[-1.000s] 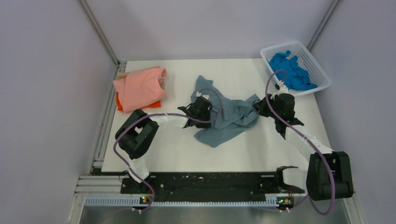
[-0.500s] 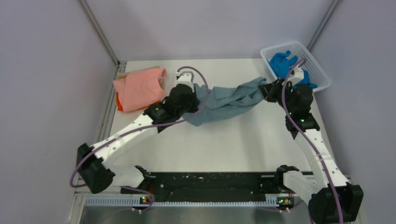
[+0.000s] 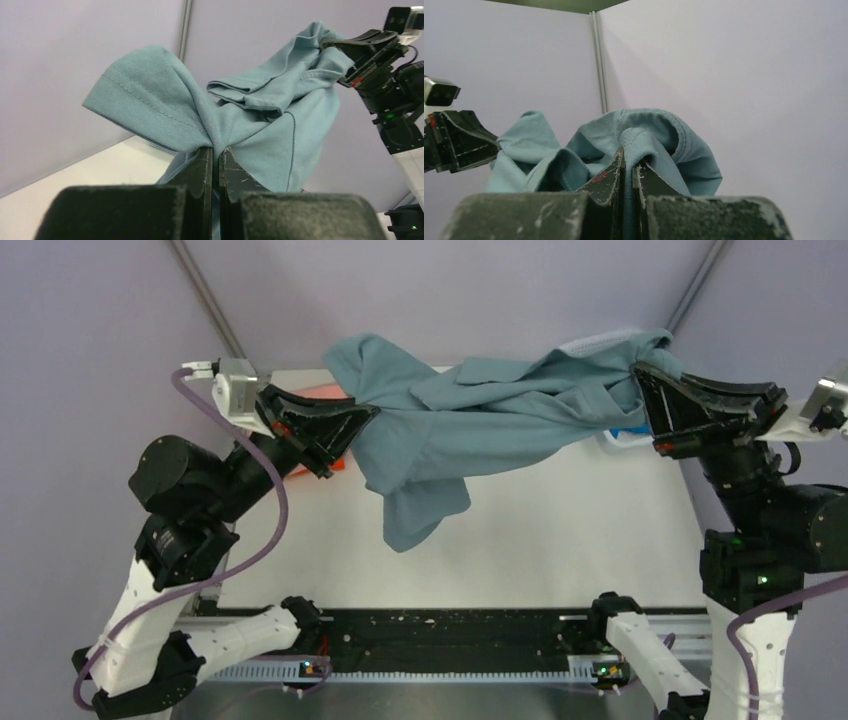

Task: Fold and stack the t-shirts
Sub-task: Flatten out the tshirt

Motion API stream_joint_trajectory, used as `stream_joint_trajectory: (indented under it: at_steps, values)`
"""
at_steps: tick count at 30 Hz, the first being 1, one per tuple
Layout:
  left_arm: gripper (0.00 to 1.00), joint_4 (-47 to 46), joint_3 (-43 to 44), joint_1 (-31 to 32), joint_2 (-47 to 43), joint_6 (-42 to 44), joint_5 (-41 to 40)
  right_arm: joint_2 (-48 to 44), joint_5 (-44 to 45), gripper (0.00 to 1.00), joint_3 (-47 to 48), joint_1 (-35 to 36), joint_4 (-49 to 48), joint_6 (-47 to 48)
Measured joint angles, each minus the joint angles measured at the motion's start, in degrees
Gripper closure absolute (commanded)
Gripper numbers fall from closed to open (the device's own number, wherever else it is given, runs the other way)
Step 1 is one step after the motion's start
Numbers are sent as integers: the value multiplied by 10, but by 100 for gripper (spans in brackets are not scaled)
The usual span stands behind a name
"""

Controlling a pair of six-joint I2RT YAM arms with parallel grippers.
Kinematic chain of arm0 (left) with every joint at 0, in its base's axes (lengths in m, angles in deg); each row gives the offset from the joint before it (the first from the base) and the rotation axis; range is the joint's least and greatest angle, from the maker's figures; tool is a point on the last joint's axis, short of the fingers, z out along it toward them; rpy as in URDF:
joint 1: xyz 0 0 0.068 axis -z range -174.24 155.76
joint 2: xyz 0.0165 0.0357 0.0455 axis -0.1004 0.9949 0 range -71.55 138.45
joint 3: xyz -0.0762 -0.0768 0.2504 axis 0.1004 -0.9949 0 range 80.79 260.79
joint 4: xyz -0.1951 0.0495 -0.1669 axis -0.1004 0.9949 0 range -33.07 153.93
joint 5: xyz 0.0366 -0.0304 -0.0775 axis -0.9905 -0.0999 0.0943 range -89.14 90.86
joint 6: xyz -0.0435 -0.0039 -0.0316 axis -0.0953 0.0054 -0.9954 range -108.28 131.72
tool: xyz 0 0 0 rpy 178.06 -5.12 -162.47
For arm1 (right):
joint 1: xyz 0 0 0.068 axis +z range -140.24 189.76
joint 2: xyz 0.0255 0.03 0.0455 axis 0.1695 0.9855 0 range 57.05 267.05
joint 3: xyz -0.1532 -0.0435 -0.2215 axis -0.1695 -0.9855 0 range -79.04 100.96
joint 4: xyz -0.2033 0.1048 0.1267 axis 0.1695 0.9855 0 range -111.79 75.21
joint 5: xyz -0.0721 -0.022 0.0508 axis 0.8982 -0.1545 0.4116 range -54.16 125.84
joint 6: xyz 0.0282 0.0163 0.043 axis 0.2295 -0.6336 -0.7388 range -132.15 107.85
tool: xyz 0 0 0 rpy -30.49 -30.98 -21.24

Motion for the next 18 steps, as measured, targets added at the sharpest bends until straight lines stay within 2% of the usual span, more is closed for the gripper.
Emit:
stream_joint_trajectory:
  at_steps: [3,6,7,9,11,14,18]
  values:
    - [99,-2,0,1,7,10,-7,-26,3,100,-7,0,-1,2]
    - [96,-2,-17,2,44,15,-69,-38,27,100,-57,0,-9,6]
    - [92,-2,-24,2,58,15,-89,-38,36,100,-82,0,-12,8]
    - [69,-7,-59,1,95,12,-151,-36,56,100,-154,0,-18,9]
    - [36,-13,-111,0,130,1,-208,-31,78,100,-249,0,-28,3]
    - [3,-9,-210,-10,211,-39,-266,-4,118,100,-382,0,-20,-6]
    - [1,38,-297,-20,297,-100,-314,46,173,100,-493,0,41,-12]
